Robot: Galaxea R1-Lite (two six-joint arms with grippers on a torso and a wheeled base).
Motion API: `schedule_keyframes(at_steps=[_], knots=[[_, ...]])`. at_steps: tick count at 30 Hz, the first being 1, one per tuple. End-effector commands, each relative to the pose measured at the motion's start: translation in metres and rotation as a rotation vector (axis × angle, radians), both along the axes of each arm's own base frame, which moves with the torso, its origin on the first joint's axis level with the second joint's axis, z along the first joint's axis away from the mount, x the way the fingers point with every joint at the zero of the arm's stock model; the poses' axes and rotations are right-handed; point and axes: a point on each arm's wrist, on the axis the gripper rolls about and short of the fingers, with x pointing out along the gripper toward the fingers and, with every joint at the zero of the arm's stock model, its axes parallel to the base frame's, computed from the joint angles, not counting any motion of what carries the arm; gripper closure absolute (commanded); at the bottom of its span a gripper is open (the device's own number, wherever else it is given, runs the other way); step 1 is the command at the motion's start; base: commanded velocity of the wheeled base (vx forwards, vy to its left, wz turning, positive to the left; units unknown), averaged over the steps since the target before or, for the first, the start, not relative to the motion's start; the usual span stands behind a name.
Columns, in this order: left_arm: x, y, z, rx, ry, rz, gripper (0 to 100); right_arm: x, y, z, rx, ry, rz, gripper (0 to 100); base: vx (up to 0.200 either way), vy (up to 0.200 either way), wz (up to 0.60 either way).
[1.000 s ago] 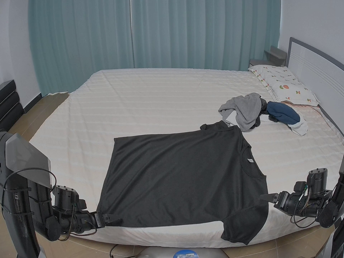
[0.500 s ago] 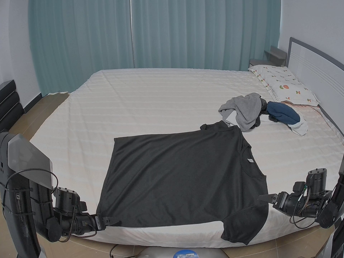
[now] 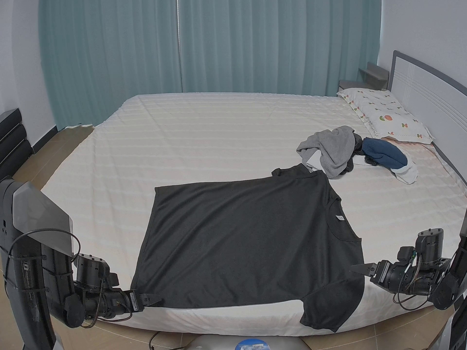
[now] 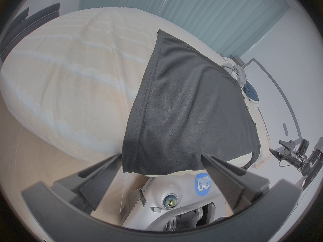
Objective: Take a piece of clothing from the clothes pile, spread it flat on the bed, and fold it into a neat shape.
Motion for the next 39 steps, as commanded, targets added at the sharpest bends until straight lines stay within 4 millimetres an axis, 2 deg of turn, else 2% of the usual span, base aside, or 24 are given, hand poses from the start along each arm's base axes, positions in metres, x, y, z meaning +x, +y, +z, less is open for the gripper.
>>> schedule_keyframes(at_steps=[1, 11, 16, 21, 28, 29, 39], knots=[[0.0, 0.0, -0.001, -0.002, 0.002, 0.001, 100, -0.003, -0.001, -0.001, -0.001, 0.014, -0.001, 0, 0.0, 0.0, 0.0], [-0.008, 0.004, 0.002, -0.024, 0.038, 0.048, 100, -0.004, -0.002, -0.003, -0.008, 0.024, -0.014, 0, 0.0, 0.0, 0.0], [-0.009, 0.009, 0.013, -0.036, -0.025, 0.075, 100, -0.004, -0.003, -0.004, -0.009, 0.028, -0.018, 0, 0.0, 0.0, 0.0], [-0.009, 0.009, 0.013, -0.038, -0.024, 0.076, 100, -0.002, -0.007, -0.007, -0.007, 0.044, -0.042, 0, 0.0, 0.0, 0.0], [-0.008, 0.009, 0.013, -0.083, -0.01, 0.123, 100, 0.003, -0.014, -0.032, -0.025, 0.159, -0.073, 0, 0.0, 0.0, 0.0], [-0.007, 0.009, 0.014, -0.107, -0.005, 0.154, 100, 0.009, -0.014, -0.039, -0.024, 0.168, -0.077, 0, 0.0, 0.0, 0.0], [-0.004, 0.013, 0.014, -0.125, -0.034, 0.178, 100, 0.04, -0.014, -0.063, -0.007, 0.063, -0.091, 0, 0.0, 0.0, 0.0]])
